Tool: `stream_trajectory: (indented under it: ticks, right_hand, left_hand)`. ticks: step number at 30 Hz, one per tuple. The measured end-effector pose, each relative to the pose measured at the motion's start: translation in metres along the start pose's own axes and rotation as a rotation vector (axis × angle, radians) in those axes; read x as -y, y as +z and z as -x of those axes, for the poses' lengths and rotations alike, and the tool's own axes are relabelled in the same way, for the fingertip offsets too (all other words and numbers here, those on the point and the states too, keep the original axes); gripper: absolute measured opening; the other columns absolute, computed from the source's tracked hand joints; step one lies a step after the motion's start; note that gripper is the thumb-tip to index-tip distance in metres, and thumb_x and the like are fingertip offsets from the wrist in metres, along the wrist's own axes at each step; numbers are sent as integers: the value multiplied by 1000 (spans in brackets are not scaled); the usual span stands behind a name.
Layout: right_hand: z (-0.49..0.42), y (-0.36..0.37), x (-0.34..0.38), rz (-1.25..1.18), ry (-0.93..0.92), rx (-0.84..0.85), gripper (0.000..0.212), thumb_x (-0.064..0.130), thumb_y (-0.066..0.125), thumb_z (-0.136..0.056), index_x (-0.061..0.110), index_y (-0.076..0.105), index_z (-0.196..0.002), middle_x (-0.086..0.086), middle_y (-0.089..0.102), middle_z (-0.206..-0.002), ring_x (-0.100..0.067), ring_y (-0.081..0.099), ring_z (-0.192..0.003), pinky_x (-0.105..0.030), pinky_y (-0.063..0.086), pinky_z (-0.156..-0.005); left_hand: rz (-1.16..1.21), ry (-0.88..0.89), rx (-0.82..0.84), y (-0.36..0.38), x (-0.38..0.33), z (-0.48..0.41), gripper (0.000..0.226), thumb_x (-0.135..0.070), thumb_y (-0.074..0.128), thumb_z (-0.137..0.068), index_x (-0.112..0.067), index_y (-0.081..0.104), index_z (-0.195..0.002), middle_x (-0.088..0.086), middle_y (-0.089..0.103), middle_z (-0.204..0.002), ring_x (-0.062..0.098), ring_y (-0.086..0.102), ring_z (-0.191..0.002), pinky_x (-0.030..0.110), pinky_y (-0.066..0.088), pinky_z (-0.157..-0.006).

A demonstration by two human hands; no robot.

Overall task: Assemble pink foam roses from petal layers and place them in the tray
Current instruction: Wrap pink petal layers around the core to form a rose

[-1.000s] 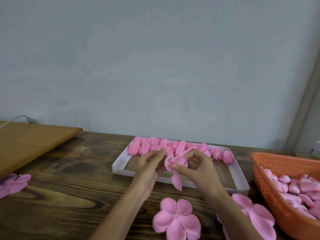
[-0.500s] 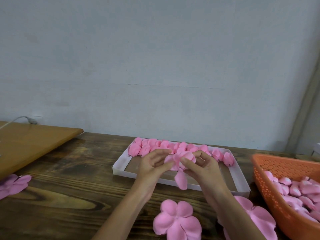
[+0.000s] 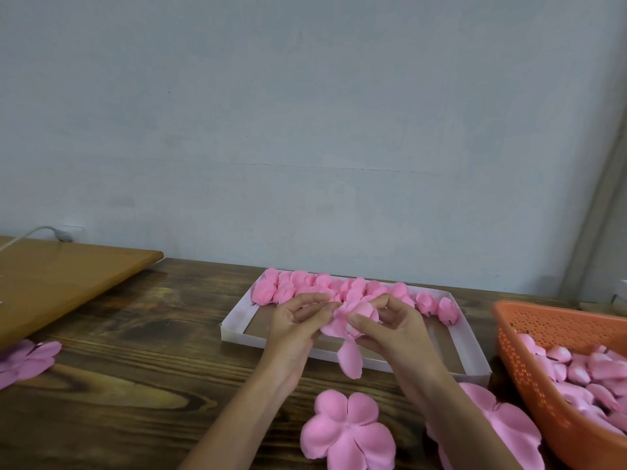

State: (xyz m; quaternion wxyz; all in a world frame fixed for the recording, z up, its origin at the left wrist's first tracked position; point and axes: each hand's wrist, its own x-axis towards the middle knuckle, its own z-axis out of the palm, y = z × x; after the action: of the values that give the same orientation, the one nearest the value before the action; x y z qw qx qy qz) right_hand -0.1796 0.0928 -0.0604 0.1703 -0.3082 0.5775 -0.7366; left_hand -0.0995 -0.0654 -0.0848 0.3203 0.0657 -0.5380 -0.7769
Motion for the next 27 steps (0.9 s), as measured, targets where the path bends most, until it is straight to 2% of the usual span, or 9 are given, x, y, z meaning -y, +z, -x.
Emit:
stream_trajectory:
  ticks: [5, 9, 11, 14, 16, 18, 21, 24, 27]
  right_hand:
    - [0, 4, -1, -28, -20, -29, 20, 1, 80, -84, -5, 67, -97, -23, 76, -97, -33, 75, -88, -41, 64, -78]
    - [1, 10, -4, -28, -32, -2, 22, -1, 80, -84, -8, 65, -98, -23, 76, -97, -32, 74, -87, -41, 63, -78]
    - [2, 16, -7, 37, -76, 46, 17, -4, 80, -83, -5, 66, -92, -18, 78, -97, -31, 76, -91, -40, 64, -78]
    - [4, 24, -12, 63, -150, 110, 17, -13, 77, -81, 0, 66, -85, -14, 78, -101, -29, 77, -96, -36, 63, -73]
    - [4, 25, -15, 134, -199, 123, 20, -10, 80, -80, 2, 64, -85, -10, 79, -103, -30, 76, -98, -43, 63, -77]
    - [4, 24, -16, 214, -227, 103, 22, -2, 84, -79, 5, 64, -86, -6, 80, -102, -28, 77, -96, -47, 63, -80]
    - [7, 25, -16, 298, -258, 62, 23, 9, 88, -76, 11, 67, -85, 1, 80, -100, -20, 77, -92, -42, 63, -78]
    - [11, 32, -16, 438, -320, 11, 20, 22, 86, -75, 19, 70, -86, 12, 78, -99, -15, 75, -91, -40, 63, -76]
    - [12, 35, -18, 704, -417, -81, 21, 29, 88, -71, 30, 73, -85, 20, 70, -98, -11, 63, -102, -34, 56, -81]
  left_hand:
    - [117, -68, -11, 0, 1, -2, 34, -33, 75, -95, -2, 78, -110, 24, 75, -115, 35, 74, -110, 40, 61, -86]
    - [235, -167, -92, 5, 0, 1, 45, -48, 65, -95, -7, 80, -106, 19, 75, -119, 31, 75, -107, 40, 62, -77]
    - [307, -230, -61, 10, 1, 3, 54, -49, 54, -101, -2, 79, -109, 24, 73, -123, 34, 74, -106, 43, 61, -81]
    - [412, -363, -1, 18, 1, 9, 70, -60, 47, -99, 1, 82, -94, 23, 76, -99, 31, 77, -85, 39, 61, -75]
    - [432, -431, -11, 23, 1, 12, 68, -62, 55, -89, 3, 74, -78, 17, 66, -73, 27, 70, -68, 35, 57, -68]
    - [393, -449, -34, 24, 4, 11, 64, -61, 57, -86, 2, 66, -76, 14, 58, -67, 26, 63, -66, 35, 52, -69]
    - [379, -448, -21, 23, 9, 10, 72, -67, 58, -83, 1, 74, -69, 17, 66, -68, 27, 72, -64, 34, 60, -60]
    - [354, -420, -2, 20, 15, 9, 68, -70, 59, -78, -5, 77, -65, 16, 73, -74, 26, 77, -73, 34, 63, -62]
    - [344, -409, 5, 20, 17, 8, 73, -74, 59, -82, -5, 81, -94, 21, 76, -105, 31, 77, -99, 38, 63, -76]
